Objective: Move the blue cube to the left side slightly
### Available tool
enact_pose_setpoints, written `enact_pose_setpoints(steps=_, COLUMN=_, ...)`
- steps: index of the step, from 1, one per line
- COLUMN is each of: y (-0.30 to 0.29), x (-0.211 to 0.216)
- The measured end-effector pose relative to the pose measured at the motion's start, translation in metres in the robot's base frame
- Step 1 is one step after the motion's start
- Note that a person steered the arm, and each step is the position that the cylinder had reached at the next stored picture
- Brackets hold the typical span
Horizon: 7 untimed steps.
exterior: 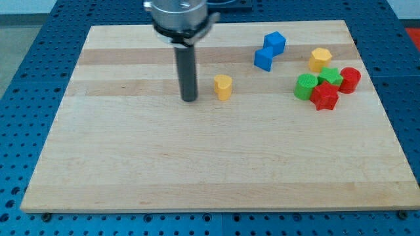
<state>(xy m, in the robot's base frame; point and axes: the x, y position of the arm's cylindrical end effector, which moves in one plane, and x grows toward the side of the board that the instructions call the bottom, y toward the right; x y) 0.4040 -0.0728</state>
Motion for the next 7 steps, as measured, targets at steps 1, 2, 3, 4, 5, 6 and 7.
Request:
enact_pose_setpoints(steps=1, y=-0.014, x=-0.05)
enact_pose_setpoints(steps=2, y=-0.006, x=-0.098)
enact_pose_setpoints(steps=3, y=0.029, x=-0.14)
enact_pose_setpoints(steps=4, y=0.083, x=-0.17)
enact_pose_setpoints(steps=5, y=0.14, x=-0.185)
enact_pose_setpoints(steps=6, y=0.204, x=-0.183)
enact_pose_setpoints(steps=7, y=0.244, x=-0.181)
